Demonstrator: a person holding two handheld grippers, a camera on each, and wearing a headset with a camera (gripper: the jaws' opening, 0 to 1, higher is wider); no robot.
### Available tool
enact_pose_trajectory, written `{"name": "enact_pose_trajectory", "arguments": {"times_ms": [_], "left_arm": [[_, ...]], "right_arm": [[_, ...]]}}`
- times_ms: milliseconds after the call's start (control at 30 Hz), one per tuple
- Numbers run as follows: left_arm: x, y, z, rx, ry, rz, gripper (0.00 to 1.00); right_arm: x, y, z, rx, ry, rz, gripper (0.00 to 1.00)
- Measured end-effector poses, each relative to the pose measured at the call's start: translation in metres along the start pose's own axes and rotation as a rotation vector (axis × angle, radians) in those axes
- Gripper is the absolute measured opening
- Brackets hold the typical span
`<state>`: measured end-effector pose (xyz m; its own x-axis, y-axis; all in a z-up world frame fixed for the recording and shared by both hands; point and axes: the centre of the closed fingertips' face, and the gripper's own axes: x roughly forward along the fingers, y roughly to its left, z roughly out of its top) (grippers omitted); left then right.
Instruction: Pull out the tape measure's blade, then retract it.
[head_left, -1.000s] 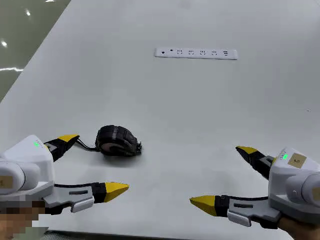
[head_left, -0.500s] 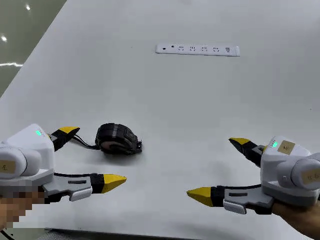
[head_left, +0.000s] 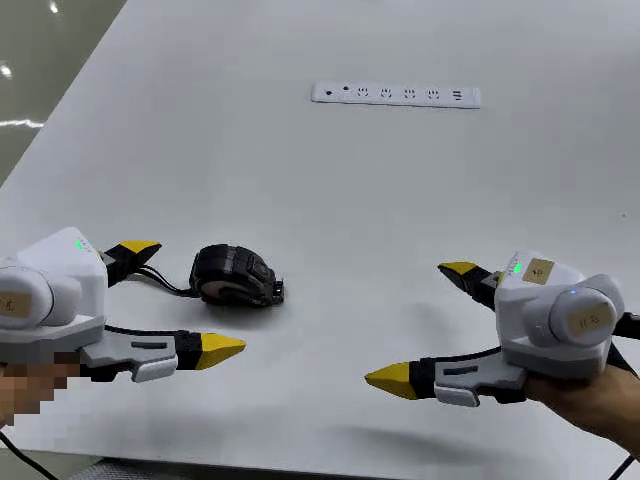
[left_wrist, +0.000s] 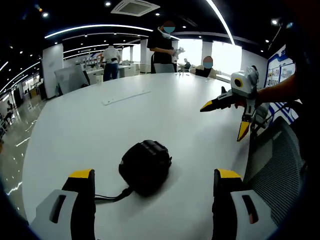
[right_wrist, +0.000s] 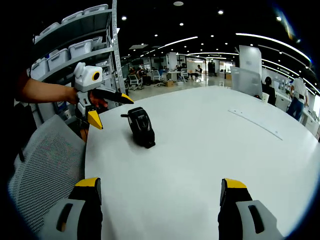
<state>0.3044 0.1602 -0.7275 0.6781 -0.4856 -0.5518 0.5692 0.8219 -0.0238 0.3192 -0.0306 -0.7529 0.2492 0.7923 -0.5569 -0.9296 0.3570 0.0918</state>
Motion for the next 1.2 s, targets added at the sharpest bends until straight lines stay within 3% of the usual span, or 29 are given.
{"name": "enact_pose_trajectory", "arguments": {"times_ms": [600,833,1200], "left_arm": [[0.012,0.010,0.000,0.057,0.048,-0.063,0.92],[0.014,0.013,0.001,0.094,0.069,-0.100,0.81],[0.021,0.013,-0.002,0.157,0.125,-0.167,0.64]], "right_arm": [[0.028,-0.002,0.011,-0.100,0.022,0.094,0.94],[0.040,0.000,0.014,-0.157,0.025,0.131,0.89],[0.057,0.000,0.022,-0.254,0.023,0.200,0.72]]}}
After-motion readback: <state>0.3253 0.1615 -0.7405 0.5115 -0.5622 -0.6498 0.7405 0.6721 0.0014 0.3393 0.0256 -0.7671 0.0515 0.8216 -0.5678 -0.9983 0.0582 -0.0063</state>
